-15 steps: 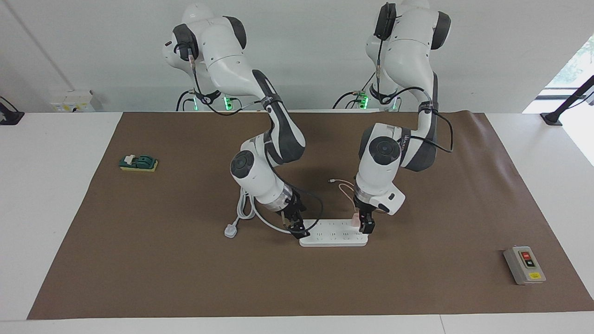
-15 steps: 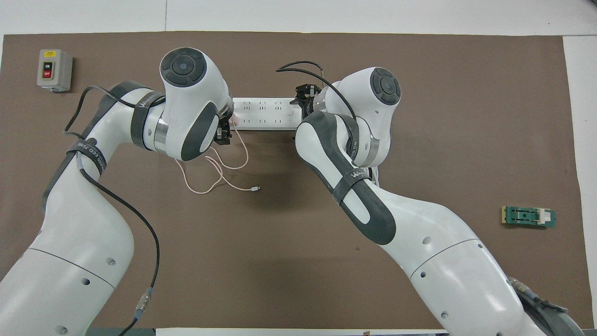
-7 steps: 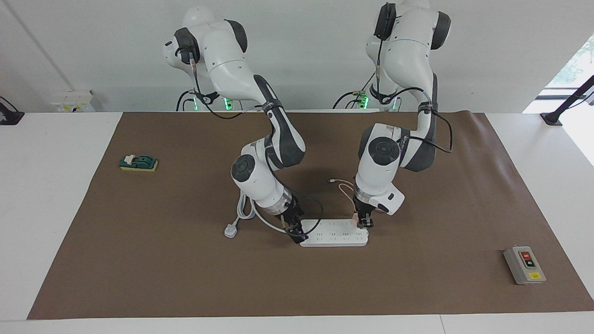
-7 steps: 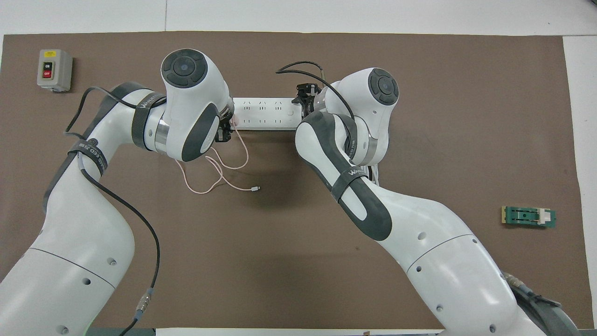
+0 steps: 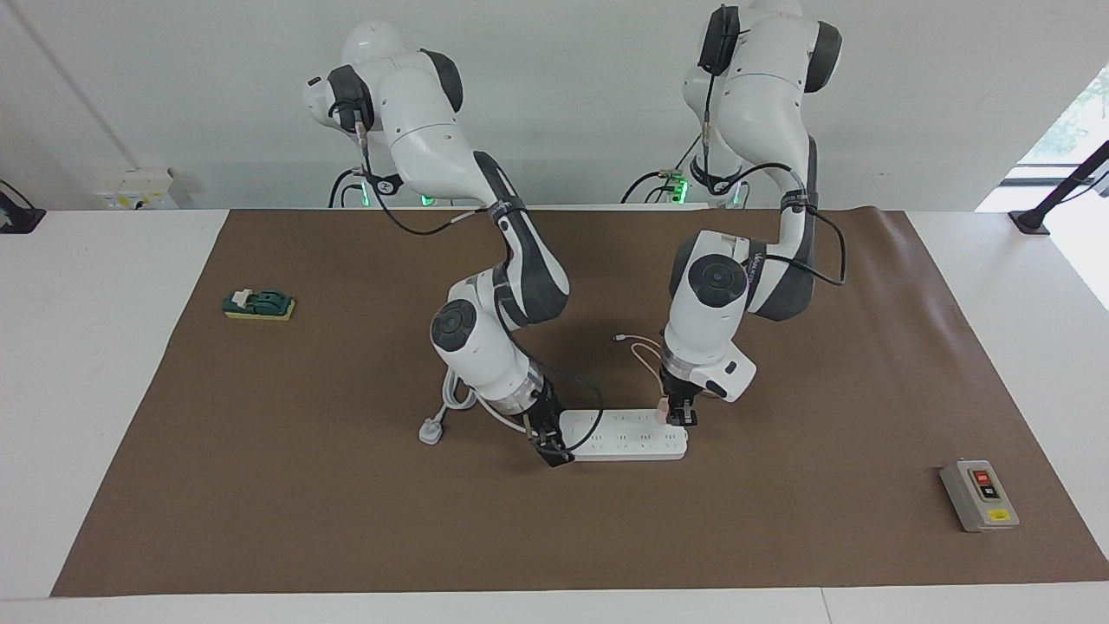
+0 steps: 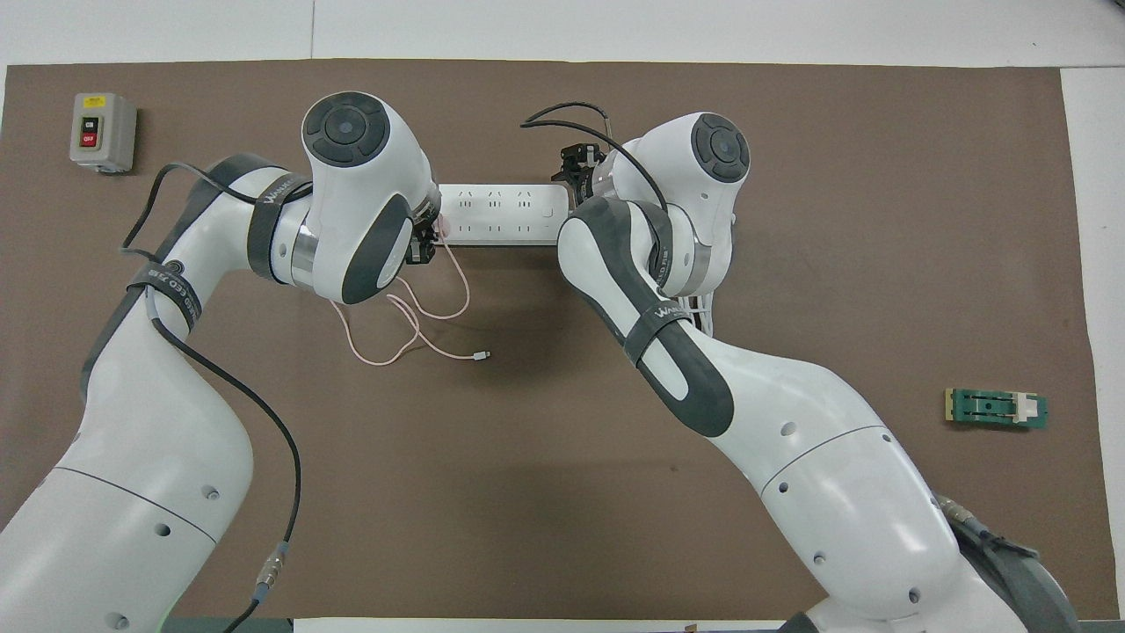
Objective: Unplug charger and place it aside
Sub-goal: 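Press the right gripper down on the power strip to brace it, then pull the pink charger out of the strip with the left gripper, then carry the charger aside with the left gripper while the right gripper withdraws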
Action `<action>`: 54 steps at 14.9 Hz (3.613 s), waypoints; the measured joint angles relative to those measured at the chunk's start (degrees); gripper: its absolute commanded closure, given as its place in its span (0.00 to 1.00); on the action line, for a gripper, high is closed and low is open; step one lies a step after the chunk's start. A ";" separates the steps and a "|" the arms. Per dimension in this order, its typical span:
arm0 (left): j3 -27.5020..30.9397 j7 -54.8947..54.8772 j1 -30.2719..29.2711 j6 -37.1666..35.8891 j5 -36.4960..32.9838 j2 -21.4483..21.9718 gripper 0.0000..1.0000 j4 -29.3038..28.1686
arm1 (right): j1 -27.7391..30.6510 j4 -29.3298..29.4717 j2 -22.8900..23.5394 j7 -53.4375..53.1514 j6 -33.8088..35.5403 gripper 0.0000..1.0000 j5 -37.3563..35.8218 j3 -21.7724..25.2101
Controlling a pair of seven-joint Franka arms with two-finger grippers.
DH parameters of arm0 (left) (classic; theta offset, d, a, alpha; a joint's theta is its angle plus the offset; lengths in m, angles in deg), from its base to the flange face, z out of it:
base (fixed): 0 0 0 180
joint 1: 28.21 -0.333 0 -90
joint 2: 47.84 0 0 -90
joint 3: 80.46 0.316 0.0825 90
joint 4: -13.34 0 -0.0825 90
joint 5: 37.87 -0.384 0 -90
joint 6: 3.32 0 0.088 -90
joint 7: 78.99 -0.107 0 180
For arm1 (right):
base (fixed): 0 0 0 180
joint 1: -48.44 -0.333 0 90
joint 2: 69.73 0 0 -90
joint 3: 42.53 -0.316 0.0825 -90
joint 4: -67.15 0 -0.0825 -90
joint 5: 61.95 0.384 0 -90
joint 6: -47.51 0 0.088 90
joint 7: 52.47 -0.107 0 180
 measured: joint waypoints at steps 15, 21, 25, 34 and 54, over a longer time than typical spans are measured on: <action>-0.01 -0.05 0.00 -0.02 -0.02 0.03 1.00 0.01 | 0.44 2.23 1.10 -0.17 3.04 1.00 0.02 0.13; -0.04 -0.10 0.01 -1.06 -0.02 -0.08 1.00 0.79 | 0.46 2.25 1.16 -0.27 3.04 1.00 0.04 0.13; 0.06 -1.29 0.00 -9.06 -0.02 1.45 1.00 4.86 | 0.46 2.28 1.16 -0.27 3.07 1.00 0.06 0.13; 0.62 -14.03 -2.64 -14.82 0.01 6.11 1.00 6.96 | 0.48 2.28 1.16 -0.28 3.09 1.00 0.08 0.13; 0.78 -89.67 -21.40 -33.43 4.02 19.37 1.00 5.45 | 4.34 -3.60 -17.61 17.68 28.55 0.00 -13.60 7.90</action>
